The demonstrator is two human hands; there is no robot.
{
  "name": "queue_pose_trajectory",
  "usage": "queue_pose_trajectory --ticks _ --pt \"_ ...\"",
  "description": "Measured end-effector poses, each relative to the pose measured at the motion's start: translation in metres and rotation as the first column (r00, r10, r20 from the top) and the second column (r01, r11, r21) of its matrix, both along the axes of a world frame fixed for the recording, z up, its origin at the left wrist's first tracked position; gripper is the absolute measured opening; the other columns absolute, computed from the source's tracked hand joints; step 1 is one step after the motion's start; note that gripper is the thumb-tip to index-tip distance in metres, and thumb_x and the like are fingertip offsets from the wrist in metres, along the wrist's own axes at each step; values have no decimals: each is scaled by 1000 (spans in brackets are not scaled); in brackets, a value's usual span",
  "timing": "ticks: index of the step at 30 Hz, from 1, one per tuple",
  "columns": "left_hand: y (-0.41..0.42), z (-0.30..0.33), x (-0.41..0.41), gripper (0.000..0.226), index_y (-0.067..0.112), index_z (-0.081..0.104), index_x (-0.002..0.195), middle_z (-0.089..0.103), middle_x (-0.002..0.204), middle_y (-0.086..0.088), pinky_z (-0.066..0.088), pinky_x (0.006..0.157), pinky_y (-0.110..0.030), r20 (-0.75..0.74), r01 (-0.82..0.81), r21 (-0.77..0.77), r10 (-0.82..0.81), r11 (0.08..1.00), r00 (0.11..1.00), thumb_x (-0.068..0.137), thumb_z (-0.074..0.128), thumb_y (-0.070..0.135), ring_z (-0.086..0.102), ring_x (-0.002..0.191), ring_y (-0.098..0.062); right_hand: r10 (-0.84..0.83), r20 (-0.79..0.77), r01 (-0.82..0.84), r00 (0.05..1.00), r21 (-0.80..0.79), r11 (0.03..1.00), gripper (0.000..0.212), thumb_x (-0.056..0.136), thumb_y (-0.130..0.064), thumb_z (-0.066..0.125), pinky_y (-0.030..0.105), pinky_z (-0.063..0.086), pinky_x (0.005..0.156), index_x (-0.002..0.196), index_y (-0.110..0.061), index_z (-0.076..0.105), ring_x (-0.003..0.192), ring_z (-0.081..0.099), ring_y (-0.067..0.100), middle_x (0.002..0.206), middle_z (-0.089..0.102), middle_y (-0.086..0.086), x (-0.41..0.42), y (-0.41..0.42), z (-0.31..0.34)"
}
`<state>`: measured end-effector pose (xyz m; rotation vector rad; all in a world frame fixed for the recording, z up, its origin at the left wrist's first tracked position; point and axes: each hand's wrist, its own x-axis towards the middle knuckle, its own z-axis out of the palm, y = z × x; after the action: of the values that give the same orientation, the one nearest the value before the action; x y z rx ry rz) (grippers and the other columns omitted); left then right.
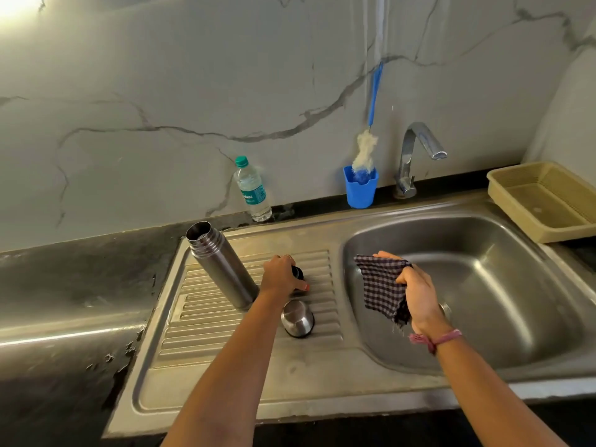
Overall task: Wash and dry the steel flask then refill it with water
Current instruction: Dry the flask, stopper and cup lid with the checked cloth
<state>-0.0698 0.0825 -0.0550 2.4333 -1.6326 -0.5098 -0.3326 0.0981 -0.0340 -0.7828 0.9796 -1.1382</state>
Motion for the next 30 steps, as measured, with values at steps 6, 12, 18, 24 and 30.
queue_pose_trajectory --ticks 6,12,18,24,30 --pt "3 2 4 83 11 53 138 53 134 -11 43 103 -39 -60 -13 -40 11 999 998 72 84 50 47 125 -30 -25 -18 25 1000 27 999 47 88 4 30 24 57 67 115 -8 68 97 67 20 106 72 6 4 3 -1" --pt "31 18 -2 75 12 53 137 51 133 -6 42 104 -34 -240 -51 -182 6 982 971 77 81 46 48 125 -24 -120 -10 121 993 87 989 46 88 -1 32 32 56 74 117 -9 67 100 64 23 113 68 10 3 1 -6" --pt "80 11 -12 66 13 57 132 56 125 -5 45 101 -39 -324 -97 -269 4 958 946 80 78 47 54 117 -24 -231 -5 225 973 241 944 40 82 -17 41 46 48 86 106 -22 72 113 57 35 122 64 12 0 -4 -17" --pt "122 -15 -20 104 9 32 150 39 148 -7 29 118 -41 -333 -71 -162 14 984 943 71 82 54 32 142 -25 -224 0 211 975 335 918 23 88 -18 42 40 49 77 97 -19 64 94 59 29 104 63 9 -1 1 -17" --pt "130 -29 -27 97 12 33 150 44 147 -7 28 115 -34 -283 -125 -150 79 981 956 73 84 44 34 138 -25 -201 9 182 980 382 906 13 88 -19 44 44 49 83 91 -14 56 87 58 27 95 59 8 -3 6 -16"
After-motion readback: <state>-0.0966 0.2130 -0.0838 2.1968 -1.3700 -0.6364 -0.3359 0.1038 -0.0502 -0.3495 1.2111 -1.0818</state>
